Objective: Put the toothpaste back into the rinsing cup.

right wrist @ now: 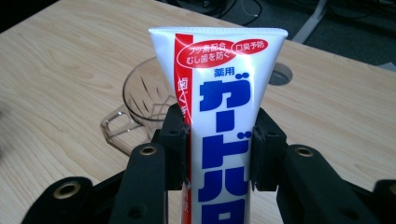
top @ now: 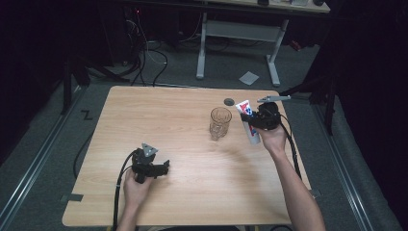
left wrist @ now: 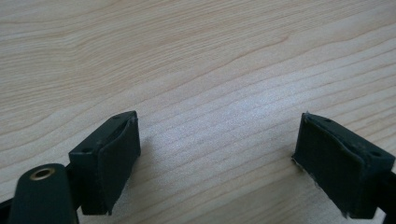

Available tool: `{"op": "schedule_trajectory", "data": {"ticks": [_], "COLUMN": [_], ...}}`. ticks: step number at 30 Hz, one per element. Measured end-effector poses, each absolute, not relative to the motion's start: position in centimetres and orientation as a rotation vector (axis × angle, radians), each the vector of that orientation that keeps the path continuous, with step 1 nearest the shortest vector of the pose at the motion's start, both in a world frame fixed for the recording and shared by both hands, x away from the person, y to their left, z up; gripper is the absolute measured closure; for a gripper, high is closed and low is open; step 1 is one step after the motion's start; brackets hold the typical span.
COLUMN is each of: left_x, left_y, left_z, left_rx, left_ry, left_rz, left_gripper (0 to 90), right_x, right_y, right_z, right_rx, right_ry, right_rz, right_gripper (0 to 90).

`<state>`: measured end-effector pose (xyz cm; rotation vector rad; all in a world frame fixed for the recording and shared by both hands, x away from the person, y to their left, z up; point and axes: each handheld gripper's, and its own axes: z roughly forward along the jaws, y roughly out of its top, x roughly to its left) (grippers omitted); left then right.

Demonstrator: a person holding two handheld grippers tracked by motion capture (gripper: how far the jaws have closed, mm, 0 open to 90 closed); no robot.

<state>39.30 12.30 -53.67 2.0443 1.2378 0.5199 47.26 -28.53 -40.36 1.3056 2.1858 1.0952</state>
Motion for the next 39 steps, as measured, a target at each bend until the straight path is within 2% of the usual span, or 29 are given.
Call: {"op": "schedule_trajectory", "data": {"ticks": [28,39], "left_x": [39.3,39.3], "left_y": [12.3,12.3], "left_z": [-53.7,-53.7], "left_rx": [2.047,2.045], "left_ry": [1.237,1.238], "left_rz": [0.52,0.52], "left_gripper": [14.5,14.5], "right_x": [48.6,49.3], "right_y": [-25.5,-24.9], "right_z": [-36.8,-36.8], "right_rx": [1.19,1.188], "right_ry": [2.173,2.165], "right_rz": [1.176,1.206], "right_gripper": [64.7,64.4]}}
